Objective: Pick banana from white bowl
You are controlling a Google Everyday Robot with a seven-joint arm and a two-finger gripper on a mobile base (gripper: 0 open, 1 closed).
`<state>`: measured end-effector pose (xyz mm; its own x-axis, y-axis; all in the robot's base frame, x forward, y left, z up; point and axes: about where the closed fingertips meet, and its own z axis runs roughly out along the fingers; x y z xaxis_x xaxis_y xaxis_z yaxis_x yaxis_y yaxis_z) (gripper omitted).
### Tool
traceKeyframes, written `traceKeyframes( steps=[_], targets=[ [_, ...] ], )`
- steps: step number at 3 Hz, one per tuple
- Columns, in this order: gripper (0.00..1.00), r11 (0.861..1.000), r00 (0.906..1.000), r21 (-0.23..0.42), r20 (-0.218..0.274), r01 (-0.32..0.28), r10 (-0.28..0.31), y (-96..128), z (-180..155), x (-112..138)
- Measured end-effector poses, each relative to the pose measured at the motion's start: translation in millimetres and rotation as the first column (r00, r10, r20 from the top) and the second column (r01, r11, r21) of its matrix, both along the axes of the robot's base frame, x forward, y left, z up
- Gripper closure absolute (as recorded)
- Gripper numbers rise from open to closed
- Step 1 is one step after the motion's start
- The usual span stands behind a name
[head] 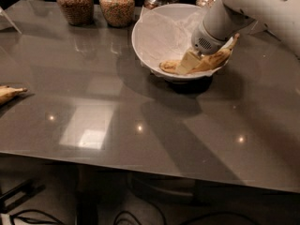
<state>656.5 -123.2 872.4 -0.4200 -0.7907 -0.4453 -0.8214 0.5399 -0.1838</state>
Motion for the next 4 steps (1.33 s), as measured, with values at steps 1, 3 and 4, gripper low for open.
traceKeyframes(
  steps=[1,3,4],
  targets=[
    [0.50,0.999,0.9993,-0.018,-0.018,0.031,-0.032,-13,-11,7],
    [0.89,0.998,0.9982,-0.041,-0.021,0.055,-0.056,-24,-15,13],
    [1.00,0.999,0.9993,-0.038,0.023,0.029,-0.028,-20,6,11]
  ],
)
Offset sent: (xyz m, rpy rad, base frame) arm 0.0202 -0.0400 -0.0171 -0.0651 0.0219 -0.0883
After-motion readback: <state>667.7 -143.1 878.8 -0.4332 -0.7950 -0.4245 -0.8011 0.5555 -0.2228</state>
